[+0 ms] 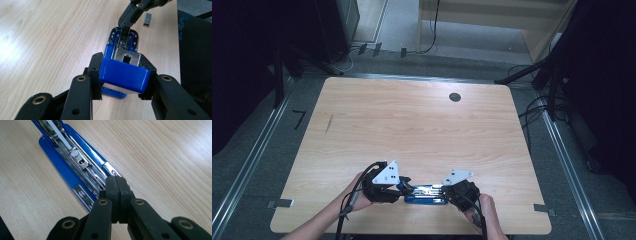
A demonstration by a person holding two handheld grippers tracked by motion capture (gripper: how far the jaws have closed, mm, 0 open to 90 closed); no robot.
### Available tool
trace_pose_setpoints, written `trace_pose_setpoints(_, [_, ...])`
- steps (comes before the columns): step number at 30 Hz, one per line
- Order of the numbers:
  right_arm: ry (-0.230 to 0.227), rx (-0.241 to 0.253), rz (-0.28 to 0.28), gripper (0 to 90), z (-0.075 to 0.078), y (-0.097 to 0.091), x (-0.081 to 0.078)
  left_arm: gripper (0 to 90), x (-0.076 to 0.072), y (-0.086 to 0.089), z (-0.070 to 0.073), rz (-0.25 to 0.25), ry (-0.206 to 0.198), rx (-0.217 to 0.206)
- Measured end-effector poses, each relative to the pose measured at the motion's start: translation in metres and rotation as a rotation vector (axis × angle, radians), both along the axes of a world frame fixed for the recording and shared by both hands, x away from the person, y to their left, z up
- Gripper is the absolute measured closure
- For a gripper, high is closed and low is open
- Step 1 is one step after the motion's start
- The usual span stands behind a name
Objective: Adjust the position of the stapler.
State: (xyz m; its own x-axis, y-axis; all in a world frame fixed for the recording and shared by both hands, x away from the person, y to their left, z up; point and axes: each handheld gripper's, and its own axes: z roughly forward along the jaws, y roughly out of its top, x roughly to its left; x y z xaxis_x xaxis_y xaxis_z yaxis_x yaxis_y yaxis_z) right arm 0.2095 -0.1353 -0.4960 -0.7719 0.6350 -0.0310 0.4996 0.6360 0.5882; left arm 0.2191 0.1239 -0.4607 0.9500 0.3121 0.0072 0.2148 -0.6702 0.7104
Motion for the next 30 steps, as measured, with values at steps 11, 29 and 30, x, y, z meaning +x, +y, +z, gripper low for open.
trace_pose_setpoints(11, [0.020, 0.015, -0.008, 90.0, 0.000, -0.001, 0.002, 63.7, 0.001, 0.016, -0.008, -0.013, 0.021, 0.033])
trace_pose_setpoints(29, [0.019, 0.040, 0.039, 90.0, 0.012, 0.013, 0.001, 66.3, 0.004, 0.013, -0.004, -0.038, 0.018, 0.044])
trace_pose_setpoints(30, [0.019, 0.040, 0.039, 90.0, 0.012, 0.013, 0.001, 66.4, 0.004, 0.013, -0.004, -0.038, 0.018, 0.044])
